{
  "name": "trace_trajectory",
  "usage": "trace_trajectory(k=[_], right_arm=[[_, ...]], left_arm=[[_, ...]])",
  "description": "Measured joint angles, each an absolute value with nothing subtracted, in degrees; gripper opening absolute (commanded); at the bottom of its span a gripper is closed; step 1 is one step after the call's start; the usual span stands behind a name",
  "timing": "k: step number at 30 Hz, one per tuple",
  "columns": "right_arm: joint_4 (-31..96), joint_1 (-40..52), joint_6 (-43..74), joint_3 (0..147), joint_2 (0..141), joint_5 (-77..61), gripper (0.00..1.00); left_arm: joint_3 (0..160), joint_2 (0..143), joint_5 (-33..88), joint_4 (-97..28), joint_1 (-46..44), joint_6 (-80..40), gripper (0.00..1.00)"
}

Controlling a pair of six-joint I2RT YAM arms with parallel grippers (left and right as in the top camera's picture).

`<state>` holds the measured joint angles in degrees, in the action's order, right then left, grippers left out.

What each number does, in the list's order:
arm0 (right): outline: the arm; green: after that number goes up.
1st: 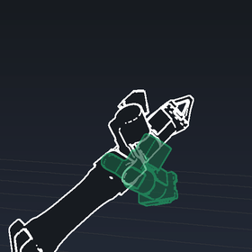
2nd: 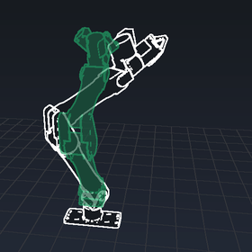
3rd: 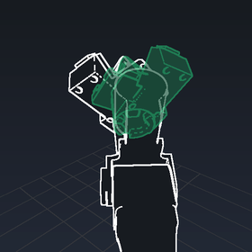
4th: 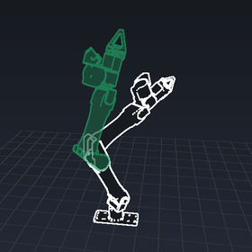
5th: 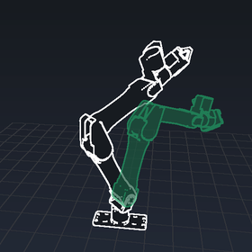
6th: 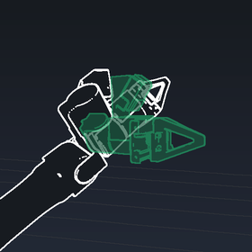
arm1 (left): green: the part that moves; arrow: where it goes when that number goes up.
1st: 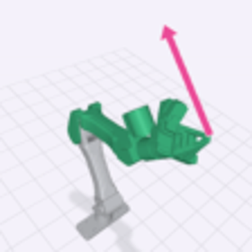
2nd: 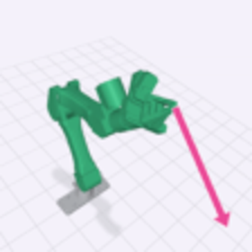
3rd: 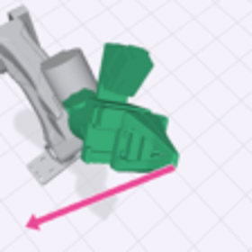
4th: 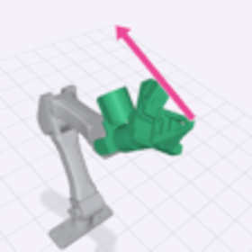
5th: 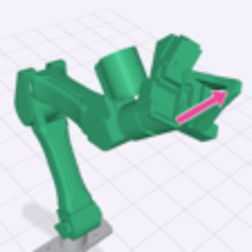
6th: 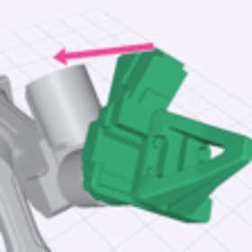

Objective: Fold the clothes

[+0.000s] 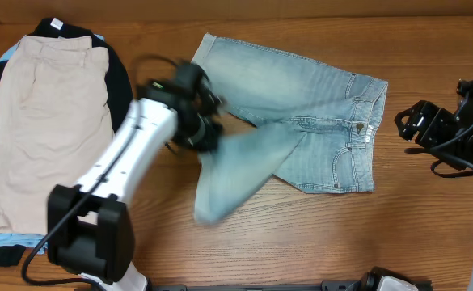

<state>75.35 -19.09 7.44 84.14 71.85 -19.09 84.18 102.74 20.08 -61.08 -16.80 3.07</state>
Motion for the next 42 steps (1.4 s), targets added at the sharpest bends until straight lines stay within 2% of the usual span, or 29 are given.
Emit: trace_trajectory(k=[4, 9, 11, 12, 14, 18, 22, 27, 31, 34, 37, 42], right_arm=[[74.5, -18.6, 7.4, 83.0, 73.8, -19.1, 0.86], [72.6, -17.5, 7.5, 80.2, 77.6, -19.1, 0.87], [71.3, -17.2, 7.5, 79.3, 79.6, -19.0, 0.86], [70.8, -17.1, 7.5, 79.0, 80.6, -19.1, 0.86], [69.6, -17.1, 7.5, 78.4, 82.3, -19.1, 0.84], [69.6, -17.0, 7.5, 76.8, 84.8, -19.1, 0.85], [69.6, -15.8, 7.6, 74.3, 85.4, -19.1, 0.85], [67.4, -11.9, 9.5, 67.9, 85.4, -18.5, 0.82], [60.6, -6.3, 14.6, 58.2, 85.4, -16.6, 0.8], [57.4, -3.6, 19.2, 52.9, 85.5, -14.6, 0.79], [54.0, -2.0, 24.5, 48.2, 85.5, -12.2, 0.73], [45.4, -0.6, 30.7, 43.2, 85.5, -9.6, 0.56]], left_arm=[[85.6, 102.7, 16.4, -52.9, -12.8, 3.1, 0.04], [85.6, 102.8, 8.1, -42.9, -12.4, 3.1, 0.04], [85.7, 103.2, 4.9, -38.6, -12.4, 3.1, 0.11], [85.7, 103.6, 3.4, -36.6, -12.4, 3.2, 0.22], [85.7, 104.6, 0.8, -32.9, -12.2, 3.2, 0.98], [86.2, 105.7, -0.9, -34.5, -11.5, 2.6, 1.0], [91.9, 106.3, 0.2, -47.4, -10.4, -0.6, 1.0], [104.9, 106.5, 7.5, -66.2, -7.2, -4.3, 1.0], [107.6, 106.4, 11.2, -75.6, -4.8, -4.4, 1.0], [106.3, 106.4, 11.6, -77.6, -4.8, -4.3, 1.0], [104.1, 106.4, 11.9, -77.6, -4.9, -4.3, 1.0], [98.2, 106.4, 12.0, -74.6, -4.9, -4.3, 1.0]])
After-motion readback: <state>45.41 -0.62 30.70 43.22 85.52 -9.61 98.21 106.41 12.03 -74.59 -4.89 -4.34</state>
